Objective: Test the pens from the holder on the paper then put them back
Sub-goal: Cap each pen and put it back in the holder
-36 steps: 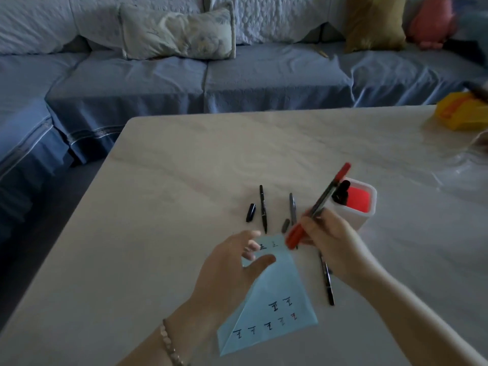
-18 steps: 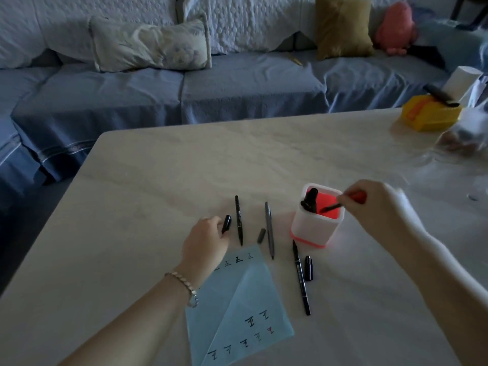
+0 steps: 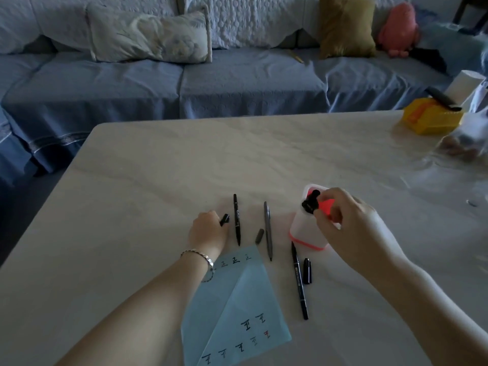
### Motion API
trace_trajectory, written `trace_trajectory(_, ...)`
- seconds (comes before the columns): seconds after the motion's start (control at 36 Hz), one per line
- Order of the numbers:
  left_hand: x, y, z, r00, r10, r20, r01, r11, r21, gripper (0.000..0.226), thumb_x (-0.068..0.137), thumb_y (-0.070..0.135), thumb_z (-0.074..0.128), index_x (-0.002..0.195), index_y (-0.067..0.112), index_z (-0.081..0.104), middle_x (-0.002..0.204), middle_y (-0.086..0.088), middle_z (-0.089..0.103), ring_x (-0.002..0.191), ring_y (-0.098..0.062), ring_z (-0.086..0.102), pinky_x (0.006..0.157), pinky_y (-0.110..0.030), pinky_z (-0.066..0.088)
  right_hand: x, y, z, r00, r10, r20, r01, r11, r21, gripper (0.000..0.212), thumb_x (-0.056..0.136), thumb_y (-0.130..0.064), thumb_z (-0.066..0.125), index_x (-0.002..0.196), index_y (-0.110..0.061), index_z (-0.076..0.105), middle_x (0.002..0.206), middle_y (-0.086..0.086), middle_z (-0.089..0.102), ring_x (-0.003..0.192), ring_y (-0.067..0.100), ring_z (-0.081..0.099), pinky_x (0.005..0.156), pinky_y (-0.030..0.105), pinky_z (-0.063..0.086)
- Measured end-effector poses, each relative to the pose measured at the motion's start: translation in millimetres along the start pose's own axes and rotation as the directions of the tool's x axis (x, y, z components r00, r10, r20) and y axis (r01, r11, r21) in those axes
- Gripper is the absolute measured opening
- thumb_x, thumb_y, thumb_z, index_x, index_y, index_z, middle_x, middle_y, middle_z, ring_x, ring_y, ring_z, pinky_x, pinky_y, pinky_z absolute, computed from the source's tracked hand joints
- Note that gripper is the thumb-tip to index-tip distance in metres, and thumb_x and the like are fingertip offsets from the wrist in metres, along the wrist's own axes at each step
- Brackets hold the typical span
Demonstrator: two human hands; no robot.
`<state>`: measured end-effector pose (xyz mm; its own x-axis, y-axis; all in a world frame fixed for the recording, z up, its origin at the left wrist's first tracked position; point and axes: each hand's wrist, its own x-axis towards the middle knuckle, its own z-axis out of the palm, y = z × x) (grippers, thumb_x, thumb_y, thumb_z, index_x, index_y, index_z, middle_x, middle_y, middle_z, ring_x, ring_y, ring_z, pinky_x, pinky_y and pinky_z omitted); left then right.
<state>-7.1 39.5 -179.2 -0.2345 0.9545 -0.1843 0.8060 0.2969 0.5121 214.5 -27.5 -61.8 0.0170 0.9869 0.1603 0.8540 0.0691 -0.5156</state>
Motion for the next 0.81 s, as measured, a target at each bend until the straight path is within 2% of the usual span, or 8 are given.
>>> trace_trajectory(0.06, -3.1, -3.6, 0.4, 1.0, 0.018, 0.016, -0.018, 1.0, -0.012, 0.035, 0.091, 0.031, 0.051, 0.065, 0.007, 0.052, 0.057, -0.005, 0.05, 0.051, -0.025, 0.052, 0.046, -0.026, 0.037, -1.2, -12.3, 9.5, 0.998, -0.026, 0.06, 0.023, 0.998, 0.053, 0.007, 0.088, -0.024, 0.054, 0.092, -0.023, 0.059, 0.072, -0.013, 0.047, 0.058, 0.002, 0.043, 0.051, 0.02, 0.036)
trace_trajectory(0.11, -10.6, -9.3, -3.7, 0.999, 0.031, 0.033, -0.03, 0.999, -0.025, 0.032, 0.091, 0.032, 0.052, 0.07, 0.009, 0.053, 0.057, -0.001, 0.049, 0.046, -0.015, 0.043, 0.042, -0.024, 0.032, 1.3, -23.9, 26.0, 0.989, -0.053, 0.141, 0.039, 0.994, 0.101, 0.007, 0.088, -0.02, 0.054, 0.088, -0.019, 0.061, 0.067, -0.012, 0.05, 0.057, 0.005, 0.045, 0.053, 0.023, 0.039)
trace_trajectory(0.25, -39.8, -35.3, -30.9, 0.996, 0.08, 0.047, -0.073, 0.987, -0.141, 0.007, 0.087, 0.018, 0.056, 0.084, 0.012, 0.053, 0.074, 0.0, 0.056, 0.063, -0.016, 0.051, 0.053, -0.024, 0.037, 21.6, -46.2, 87.2, 0.938, -0.006, 0.348, -0.043, 0.99, 0.133, 0.013, 0.087, -0.019, 0.052, 0.087, -0.013, 0.064, 0.069, -0.002, 0.059, 0.064, 0.018, 0.053, 0.062, 0.029, 0.048)
trace_trajectory(0.36, -61.2, -54.4, -58.1, 0.992, 0.126, 0.007, -0.122, 0.972, -0.202, 0.002, 0.084, 0.018, 0.064, 0.085, 0.018, 0.063, 0.082, 0.0, 0.064, 0.078, -0.02, 0.059, 0.068, -0.031, 0.044, 49.5, -54.1, 127.6, 0.905, 0.118, 0.408, -0.132, 0.991, 0.005, 0.024, 0.089, -0.022, 0.05, 0.086, -0.002, 0.063, 0.075, 0.011, 0.06, 0.07, 0.027, 0.057, 0.062, 0.03, 0.042)
trace_trajectory(0.47, -74.8, -66.7, -77.8, 0.986, 0.155, -0.063, -0.166, 0.958, -0.233, 0.004, 0.083, 0.018, 0.067, 0.086, 0.017, 0.068, 0.078, 0.005, 0.066, 0.076, -0.014, 0.061, 0.066, -0.028, 0.043, 70.3, -55.4, 156.7, 0.898, 0.167, 0.407, -0.07, 0.967, -0.244, 0.02, 0.091, -0.017, 0.046, 0.077, -0.005, 0.053, 0.077, 0.006, 0.049, 0.093, 0.029, 0.06, 0.089, 0.033, 0.045)
trace_trajectory(0.58, -81.9, -72.4, -82.4, 0.982, 0.159, -0.104, -0.181, 0.95, -0.255, 0.005, 0.083, 0.018, 0.067, 0.087, 0.017, 0.068, 0.081, 0.004, 0.066, 0.076, -0.012, 0.061, 0.065, -0.024, 0.044, 78.7, -50.4, 166.3, 0.886, 0.243, 0.396, -0.157, 0.958, -0.239, 0.022, 0.087, -0.015, 0.045, 0.065, -0.01, 0.043, 0.073, 0.006, 0.052, 0.088, 0.027, 0.058, 0.103, 0.032, 0.037)
trace_trajectory(0.72, -89.1, -68.3, -74.9, 0.99, 0.11, -0.088, -0.134, 0.929, -0.346, 0.003, 0.084, 0.02, 0.066, 0.087, 0.021, 0.066, 0.081, 0.007, 0.065, 0.074, -0.007, 0.06, 0.059, -0.01, 0.038, 78.3, -44.2, 164.6, 0.864, 0.271, 0.424, -0.21, 0.96, -0.187, 0.026, 0.084, -0.011, 0.047, 0.059, -0.012, 0.039, 0.061, 0.002, 0.043, 0.081, 0.026, 0.051, 0.08, 0.028, 0.042)
trace_trajectory(0.81, -94.1, -63.8, -69.9, 0.994, 0.078, -0.076, -0.103, 0.899, -0.426, 0.006, 0.084, 0.019, 0.066, 0.082, 0.024, 0.064, 0.076, 0.007, 0.066, 0.069, -0.004, 0.058, 0.058, -0.006, 0.039, 77.1, -47.8, 159.4, 0.849, 0.246, 0.468, -0.211, 0.969, -0.127, 0.035, 0.086, -0.02, 0.051, 0.055, -0.012, 0.039, 0.057, 0.002, 0.043, 0.068, 0.024, 0.049, 0.073, 0.029, 0.041)
